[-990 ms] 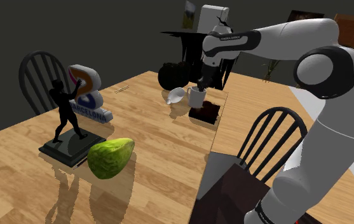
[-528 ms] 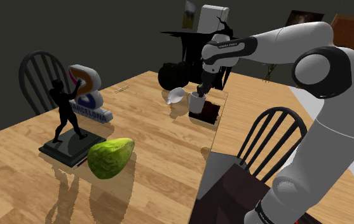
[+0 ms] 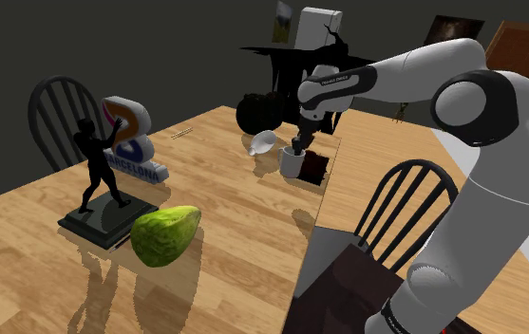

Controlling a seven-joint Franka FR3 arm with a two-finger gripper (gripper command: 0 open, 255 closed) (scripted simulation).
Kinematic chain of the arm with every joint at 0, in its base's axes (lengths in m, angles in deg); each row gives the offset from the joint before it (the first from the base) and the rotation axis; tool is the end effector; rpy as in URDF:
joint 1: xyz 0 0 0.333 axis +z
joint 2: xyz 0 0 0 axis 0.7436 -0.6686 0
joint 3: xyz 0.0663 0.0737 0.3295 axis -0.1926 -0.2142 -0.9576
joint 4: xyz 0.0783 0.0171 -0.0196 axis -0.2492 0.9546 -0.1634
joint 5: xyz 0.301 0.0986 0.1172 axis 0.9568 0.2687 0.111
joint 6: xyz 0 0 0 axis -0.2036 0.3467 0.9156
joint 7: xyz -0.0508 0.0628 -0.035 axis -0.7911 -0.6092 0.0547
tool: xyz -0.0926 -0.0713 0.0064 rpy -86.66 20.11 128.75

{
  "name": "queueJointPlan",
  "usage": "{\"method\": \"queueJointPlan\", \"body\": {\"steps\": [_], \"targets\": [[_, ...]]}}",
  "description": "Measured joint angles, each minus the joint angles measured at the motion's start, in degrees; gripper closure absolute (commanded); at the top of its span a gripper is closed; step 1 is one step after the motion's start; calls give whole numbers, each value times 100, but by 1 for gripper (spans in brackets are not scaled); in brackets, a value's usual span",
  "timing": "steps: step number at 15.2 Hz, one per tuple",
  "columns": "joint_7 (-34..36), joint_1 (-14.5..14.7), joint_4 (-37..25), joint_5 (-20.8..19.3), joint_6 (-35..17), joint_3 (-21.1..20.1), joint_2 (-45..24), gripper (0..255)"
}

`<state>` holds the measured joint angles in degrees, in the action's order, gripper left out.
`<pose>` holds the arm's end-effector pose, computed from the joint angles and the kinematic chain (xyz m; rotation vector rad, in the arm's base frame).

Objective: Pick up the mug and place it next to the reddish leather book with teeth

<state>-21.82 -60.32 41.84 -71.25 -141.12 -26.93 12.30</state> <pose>0.5013 -0.1733 0.4863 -3.0817 -0.0786 -0.0780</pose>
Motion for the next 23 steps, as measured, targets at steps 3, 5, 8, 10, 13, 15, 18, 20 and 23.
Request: {"method": "queueJointPlan", "body": {"steps": [3,5,8,10,13,15,18,20,23], "targets": [[-18,5,172,21,-235,-7,-66,255],[-54,-6,251,37,-360,0,-112,255],[-79,-5,394,62,-579,-5,-191,255],[-100,-6,471,82,-719,-8,-256,255],[-123,-4,560,115,-925,-17,-375,255],[-145,-6,622,136,-1052,-20,-441,255],[-159,-8,661,149,-1129,-22,-479,255],[-161,-8,664,150,-1138,-23,-484,255],[-161,-8,665,151,-1141,-23,-485,0]]}}
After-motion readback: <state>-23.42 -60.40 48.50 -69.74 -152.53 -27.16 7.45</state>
